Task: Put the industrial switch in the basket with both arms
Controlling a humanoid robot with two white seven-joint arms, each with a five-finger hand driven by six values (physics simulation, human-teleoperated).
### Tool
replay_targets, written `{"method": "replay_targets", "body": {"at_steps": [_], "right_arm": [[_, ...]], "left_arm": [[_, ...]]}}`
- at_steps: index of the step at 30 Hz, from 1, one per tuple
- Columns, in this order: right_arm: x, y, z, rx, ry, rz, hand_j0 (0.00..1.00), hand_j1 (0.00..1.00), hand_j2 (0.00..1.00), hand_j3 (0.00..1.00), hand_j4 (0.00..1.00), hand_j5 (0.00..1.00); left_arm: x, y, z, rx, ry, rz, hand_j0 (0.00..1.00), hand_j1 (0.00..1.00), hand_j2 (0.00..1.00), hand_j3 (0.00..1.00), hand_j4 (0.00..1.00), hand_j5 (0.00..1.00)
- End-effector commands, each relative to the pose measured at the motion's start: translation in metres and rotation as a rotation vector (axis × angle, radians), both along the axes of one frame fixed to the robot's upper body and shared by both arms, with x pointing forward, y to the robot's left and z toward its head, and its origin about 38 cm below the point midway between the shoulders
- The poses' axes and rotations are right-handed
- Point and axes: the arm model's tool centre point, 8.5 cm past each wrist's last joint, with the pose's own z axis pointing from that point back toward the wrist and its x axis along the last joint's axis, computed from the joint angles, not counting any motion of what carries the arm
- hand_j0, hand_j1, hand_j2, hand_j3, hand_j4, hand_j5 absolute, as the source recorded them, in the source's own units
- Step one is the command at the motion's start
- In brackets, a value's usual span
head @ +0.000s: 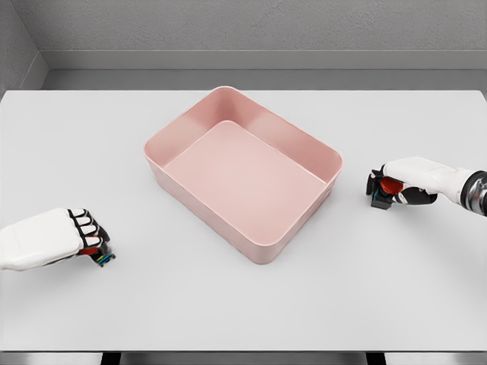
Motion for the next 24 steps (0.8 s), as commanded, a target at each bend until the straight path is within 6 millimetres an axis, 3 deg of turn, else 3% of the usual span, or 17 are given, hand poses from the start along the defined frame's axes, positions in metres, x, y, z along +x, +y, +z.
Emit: {"method": "replay_targets", "body": {"at_steps": [1,3,5,13,17,24], "right_arm": [[0.0,-0.001,0.001,-0.005,-0.002,-0.001,0.43,0.43,0.43,0.43,0.43,0.43],[0.0,-0.001,0.002,-0.004,-0.003,0.001,0.43,0.43,0.43,0.43,0.43,0.43],[0.0,-0.002,0.002,-0.004,-0.004,0.0,0.43,0.43,0.43,0.43,0.43,0.43],[0.004,-0.007,0.017,-0.004,-0.043,-0.003,0.43,0.43,0.43,0.43,0.43,0.43],[0.008,-0.006,0.028,0.0,-0.073,0.008,0.43,0.43,0.43,0.43,0.43,0.43],[0.015,-0.006,0.051,0.008,-0.135,0.03,0.43,0.43,0.43,0.43,0.43,0.43]], "left_arm": [[0.0,0.0,0.001,-0.001,0.002,0.001,0.38,0.38,0.38,0.38,0.38,0.38],[0.001,0.0,0.002,0.0,-0.003,0.001,0.29,0.29,0.29,0.29,0.29,0.29],[0.004,0.0,0.006,-0.004,-0.015,0.001,0.27,0.27,0.27,0.27,0.27,0.27],[0.03,-0.001,0.046,-0.042,-0.138,0.007,0.27,0.27,0.27,0.27,0.27,0.27],[0.046,-0.01,0.066,-0.095,-0.221,0.005,0.28,0.28,0.28,0.28,0.28,0.28],[0.063,-0.036,0.085,-0.234,-0.3,-0.012,0.28,0.28,0.28,0.28,0.28,0.28]]}}
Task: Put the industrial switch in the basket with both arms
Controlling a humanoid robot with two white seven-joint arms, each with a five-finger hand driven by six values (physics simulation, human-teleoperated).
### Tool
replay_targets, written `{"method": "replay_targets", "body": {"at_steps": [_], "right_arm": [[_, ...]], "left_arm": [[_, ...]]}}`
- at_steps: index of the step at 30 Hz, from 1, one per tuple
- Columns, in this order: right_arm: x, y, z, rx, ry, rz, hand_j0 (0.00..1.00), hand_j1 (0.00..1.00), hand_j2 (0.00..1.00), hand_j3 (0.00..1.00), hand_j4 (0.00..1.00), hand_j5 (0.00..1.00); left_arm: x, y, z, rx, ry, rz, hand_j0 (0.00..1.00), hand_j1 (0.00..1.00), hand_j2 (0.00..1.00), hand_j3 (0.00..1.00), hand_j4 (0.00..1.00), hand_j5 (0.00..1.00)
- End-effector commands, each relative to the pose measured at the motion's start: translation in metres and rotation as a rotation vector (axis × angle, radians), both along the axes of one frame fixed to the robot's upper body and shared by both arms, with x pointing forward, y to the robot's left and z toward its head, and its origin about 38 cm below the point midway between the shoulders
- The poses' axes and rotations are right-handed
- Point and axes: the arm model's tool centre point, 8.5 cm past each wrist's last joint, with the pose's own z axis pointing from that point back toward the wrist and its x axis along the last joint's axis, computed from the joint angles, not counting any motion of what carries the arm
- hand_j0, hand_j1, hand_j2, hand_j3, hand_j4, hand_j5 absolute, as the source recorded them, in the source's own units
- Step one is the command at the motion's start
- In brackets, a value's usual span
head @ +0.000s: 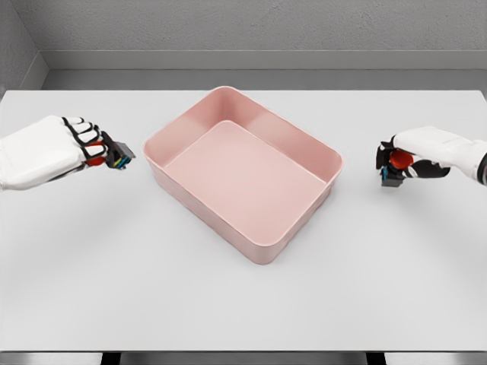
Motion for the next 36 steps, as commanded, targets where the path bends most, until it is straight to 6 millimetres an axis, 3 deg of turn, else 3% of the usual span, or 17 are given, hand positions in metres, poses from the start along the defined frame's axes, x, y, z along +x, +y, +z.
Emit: {"method": "replay_targets", "body": {"at_steps": [1,6,12,15,21,25,30,32,36], "right_arm": [[0.0,-0.005,0.009,-0.001,-0.02,0.004,0.43,0.43,0.43,0.43,0.43,0.43],[0.005,-0.004,0.024,-0.002,-0.056,0.016,0.42,0.42,0.42,0.42,0.42,0.42],[0.009,0.007,0.053,-0.004,-0.143,0.126,0.41,0.41,0.41,0.41,0.41,0.41],[0.009,0.015,0.06,0.0,-0.174,0.185,0.41,0.41,0.41,0.41,0.41,0.41],[0.008,0.047,0.067,0.035,-0.227,0.347,0.39,0.39,0.39,0.39,0.39,0.39],[0.008,0.066,0.072,0.059,-0.262,0.427,0.39,0.39,0.39,0.39,0.39,0.39],[0.006,0.082,0.082,0.064,-0.309,0.524,0.4,0.4,0.4,0.4,0.4,0.4],[0.004,0.09,0.083,0.079,-0.326,0.56,0.41,0.41,0.41,0.41,0.41,0.41],[0.005,0.104,0.085,0.11,-0.342,0.594,0.41,0.41,0.41,0.41,0.41,0.41]], "left_arm": [[0.001,-0.011,-0.006,-0.066,0.009,-0.015,0.28,0.28,0.28,0.28,0.28,0.28],[0.012,-0.042,0.0,-0.179,-0.046,-0.057,0.28,0.28,0.28,0.28,0.28,0.28],[0.019,-0.095,-0.01,-0.217,-0.06,-0.158,0.28,0.28,0.28,0.28,0.28,0.28],[0.024,-0.108,-0.017,-0.219,-0.067,-0.166,0.28,0.28,0.28,0.28,0.28,0.28],[0.063,-0.141,-0.062,-0.169,0.008,-0.139,0.29,0.29,0.29,0.29,0.29,0.29],[0.063,-0.151,-0.074,-0.152,0.029,-0.152,0.31,0.31,0.31,0.31,0.31,0.31],[0.063,-0.151,-0.074,-0.148,0.032,-0.153,0.52,0.52,0.52,0.52,0.52,0.52],[0.062,-0.152,-0.074,-0.148,0.032,-0.155,0.69,0.69,0.69,0.69,0.69,0.69],[0.063,-0.152,-0.074,-0.15,0.031,-0.154,0.78,0.78,0.78,0.78,0.78,0.78]]}}
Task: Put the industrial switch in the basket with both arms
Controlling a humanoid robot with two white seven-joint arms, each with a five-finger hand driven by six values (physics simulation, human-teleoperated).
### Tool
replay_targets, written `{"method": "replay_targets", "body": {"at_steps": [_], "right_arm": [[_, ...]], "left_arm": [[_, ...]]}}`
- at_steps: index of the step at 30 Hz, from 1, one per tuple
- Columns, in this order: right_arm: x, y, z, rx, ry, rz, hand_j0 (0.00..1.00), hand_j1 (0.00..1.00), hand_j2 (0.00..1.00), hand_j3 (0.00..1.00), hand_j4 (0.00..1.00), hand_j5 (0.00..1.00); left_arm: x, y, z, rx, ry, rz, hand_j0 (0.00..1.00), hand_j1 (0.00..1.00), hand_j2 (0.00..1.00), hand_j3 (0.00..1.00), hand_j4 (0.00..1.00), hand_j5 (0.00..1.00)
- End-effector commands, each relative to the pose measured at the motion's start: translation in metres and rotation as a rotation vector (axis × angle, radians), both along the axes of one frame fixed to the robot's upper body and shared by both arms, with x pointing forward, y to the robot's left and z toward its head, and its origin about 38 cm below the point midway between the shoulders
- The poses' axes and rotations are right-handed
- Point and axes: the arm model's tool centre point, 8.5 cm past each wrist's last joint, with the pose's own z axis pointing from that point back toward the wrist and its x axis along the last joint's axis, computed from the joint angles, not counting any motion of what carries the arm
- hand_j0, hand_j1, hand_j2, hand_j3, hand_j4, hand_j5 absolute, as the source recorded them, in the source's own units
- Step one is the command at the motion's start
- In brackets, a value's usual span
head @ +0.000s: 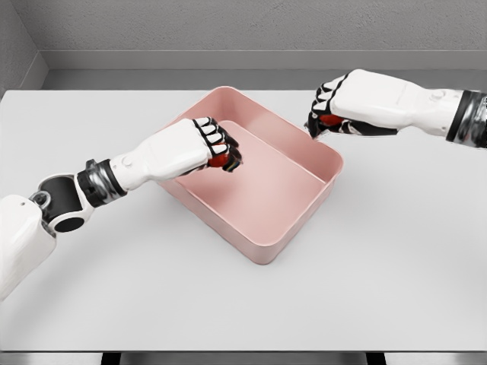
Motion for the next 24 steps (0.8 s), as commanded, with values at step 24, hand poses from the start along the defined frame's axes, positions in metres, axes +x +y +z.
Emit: {"method": "replay_targets", "body": {"at_steps": [24], "right_arm": [[-0.013,0.064,-0.048,-0.033,0.12,0.179,0.43,0.43,0.43,0.43,0.43,0.43]], "left_arm": [[-0.001,0.001,-0.002,-0.005,0.007,0.001,1.0,1.0,1.0,1.0,1.0,1.0]]}}
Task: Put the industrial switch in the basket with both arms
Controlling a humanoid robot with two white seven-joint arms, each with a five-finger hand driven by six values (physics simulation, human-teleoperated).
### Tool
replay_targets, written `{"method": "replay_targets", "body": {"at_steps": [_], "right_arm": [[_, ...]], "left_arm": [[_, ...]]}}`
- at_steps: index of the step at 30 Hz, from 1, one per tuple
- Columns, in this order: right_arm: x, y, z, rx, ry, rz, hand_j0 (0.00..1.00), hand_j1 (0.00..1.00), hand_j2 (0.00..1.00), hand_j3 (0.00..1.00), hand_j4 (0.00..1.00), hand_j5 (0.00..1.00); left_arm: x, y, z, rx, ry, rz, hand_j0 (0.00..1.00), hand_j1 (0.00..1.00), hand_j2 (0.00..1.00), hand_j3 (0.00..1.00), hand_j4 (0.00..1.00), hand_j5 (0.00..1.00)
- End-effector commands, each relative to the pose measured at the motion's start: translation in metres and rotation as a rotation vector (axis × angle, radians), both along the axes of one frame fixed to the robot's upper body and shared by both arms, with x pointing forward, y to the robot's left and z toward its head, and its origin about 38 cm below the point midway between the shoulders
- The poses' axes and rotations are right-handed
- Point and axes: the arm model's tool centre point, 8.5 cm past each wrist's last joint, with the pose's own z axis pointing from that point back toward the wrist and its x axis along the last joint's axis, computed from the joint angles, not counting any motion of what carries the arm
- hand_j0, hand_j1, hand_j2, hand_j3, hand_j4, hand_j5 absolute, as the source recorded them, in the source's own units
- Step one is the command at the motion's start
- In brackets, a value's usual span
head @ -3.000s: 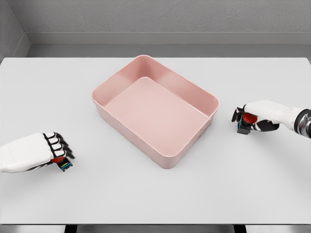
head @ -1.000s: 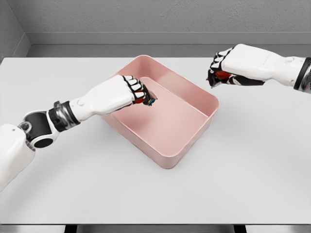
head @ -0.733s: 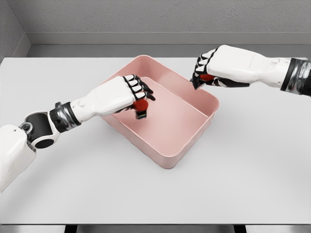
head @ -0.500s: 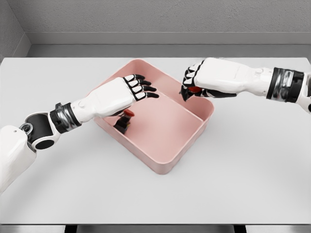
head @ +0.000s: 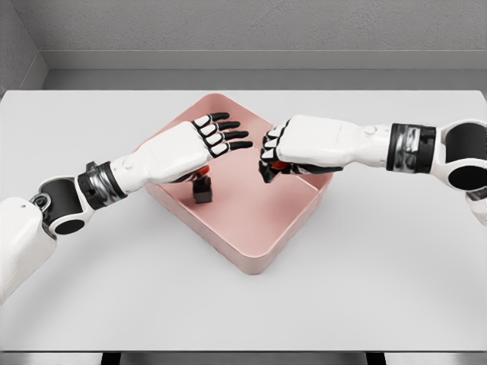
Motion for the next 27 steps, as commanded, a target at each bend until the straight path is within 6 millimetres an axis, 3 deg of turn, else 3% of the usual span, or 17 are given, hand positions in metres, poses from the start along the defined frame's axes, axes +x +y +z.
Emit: {"method": "replay_targets", "body": {"at_steps": [1,2,3,4,16,21,25,27], "right_arm": [[-0.002,0.003,-0.005,-0.003,0.017,0.007,0.45,0.45,0.45,0.45,0.45,0.45],[-0.001,0.003,-0.005,-0.005,0.018,0.005,0.47,0.47,0.47,0.47,0.47,0.47],[-0.001,0.003,-0.005,-0.003,0.019,0.003,0.69,0.69,0.69,0.69,0.69,0.69],[-0.001,0.003,-0.005,-0.003,0.021,-0.002,0.99,0.99,0.99,0.99,0.99,0.99],[-0.001,0.002,-0.005,-0.006,0.018,0.004,1.0,1.0,1.0,1.0,1.0,1.0],[0.004,-0.003,0.01,0.0,-0.018,-0.018,1.0,1.0,1.0,1.0,1.0,1.0],[0.009,-0.037,0.032,0.023,-0.062,-0.099,1.0,1.0,1.0,1.0,1.0,1.0],[0.008,-0.051,0.032,0.027,-0.063,-0.132,1.0,1.0,1.0,1.0,1.0,1.0]], "left_arm": [[0.0,0.0,0.001,-0.007,0.003,0.0,1.0,1.0,1.0,1.0,1.0,1.0],[0.0,0.001,0.001,-0.006,0.003,0.001,1.0,1.0,1.0,1.0,1.0,1.0],[0.0,0.001,0.001,-0.004,0.002,0.001,1.0,1.0,1.0,1.0,1.0,1.0],[0.0,0.001,0.001,-0.004,0.002,0.001,1.0,1.0,1.0,1.0,1.0,1.0],[0.004,0.003,0.017,-0.022,-0.028,-0.001,1.0,1.0,1.0,1.0,1.0,1.0],[0.002,0.007,0.03,-0.033,-0.047,-0.013,1.0,1.0,1.0,1.0,1.0,1.0],[0.0,0.022,0.044,-0.043,-0.058,-0.003,1.0,1.0,1.0,1.0,1.0,1.0],[-0.003,0.034,0.051,-0.039,-0.058,0.0,1.0,1.0,1.0,1.0,1.0,1.0]]}}
